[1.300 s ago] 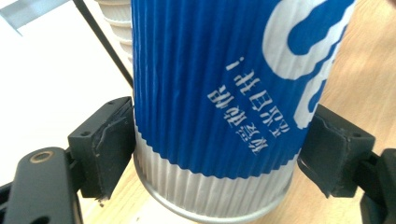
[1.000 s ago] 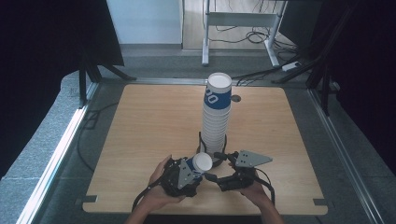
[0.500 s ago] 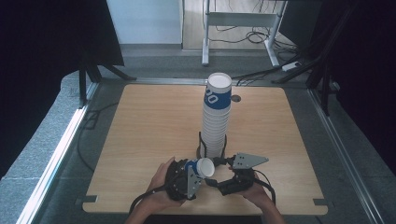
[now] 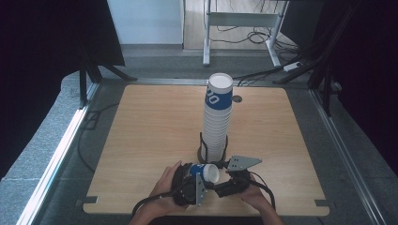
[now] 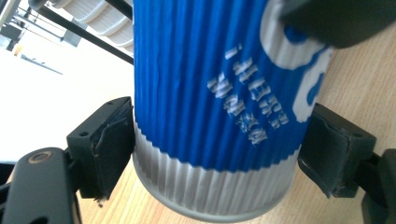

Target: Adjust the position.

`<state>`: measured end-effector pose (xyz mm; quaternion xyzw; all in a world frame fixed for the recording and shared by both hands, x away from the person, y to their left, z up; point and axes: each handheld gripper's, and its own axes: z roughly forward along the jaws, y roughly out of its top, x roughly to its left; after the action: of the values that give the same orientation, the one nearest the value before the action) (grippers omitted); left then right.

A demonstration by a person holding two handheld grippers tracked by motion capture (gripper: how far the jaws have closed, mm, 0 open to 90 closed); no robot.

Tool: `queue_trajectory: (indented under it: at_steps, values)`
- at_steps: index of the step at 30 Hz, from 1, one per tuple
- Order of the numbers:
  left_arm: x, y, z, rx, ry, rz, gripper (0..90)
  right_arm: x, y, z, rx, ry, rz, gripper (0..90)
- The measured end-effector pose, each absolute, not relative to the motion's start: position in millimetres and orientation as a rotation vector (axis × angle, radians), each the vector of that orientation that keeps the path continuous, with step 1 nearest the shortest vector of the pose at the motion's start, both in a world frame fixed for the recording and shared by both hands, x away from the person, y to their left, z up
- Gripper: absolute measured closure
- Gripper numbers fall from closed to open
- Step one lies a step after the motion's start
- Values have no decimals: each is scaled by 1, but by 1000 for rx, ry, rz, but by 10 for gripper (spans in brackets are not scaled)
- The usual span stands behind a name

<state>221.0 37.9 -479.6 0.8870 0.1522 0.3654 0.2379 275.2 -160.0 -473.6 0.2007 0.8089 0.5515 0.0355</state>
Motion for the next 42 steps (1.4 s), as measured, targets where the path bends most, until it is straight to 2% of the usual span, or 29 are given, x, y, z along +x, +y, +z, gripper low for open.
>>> queue_trajectory:
  at_steps: [2, 9, 14, 22, 26, 35, 42]
  values:
    - [221, 38, -479, 2422, 428, 994, 167, 275, -161, -474, 624, 2471, 1708, 264]
    - [223, 39, -478, 2386, 463, 959, 135, 275, -164, -474, 621, 2442, 1737, 276]
    - [226, 45, -473, 2337, 487, 875, 51, 278, -169, -474, 636, 2431, 1828, 278]
    - [226, 51, -468, 2261, 489, 789, 83, 280, -175, -475, 677, 2401, 2028, 278]
    - [226, 51, -470, 2261, 479, 780, 131, 280, -175, -476, 688, 2403, 2011, 278]
    - [227, 52, -471, 2275, 461, 783, 151, 280, -175, -478, 697, 2422, 1987, 267]
    - [228, 55, -472, 2269, 453, 775, 155, 279, -173, -477, 679, 2444, 1927, 222]
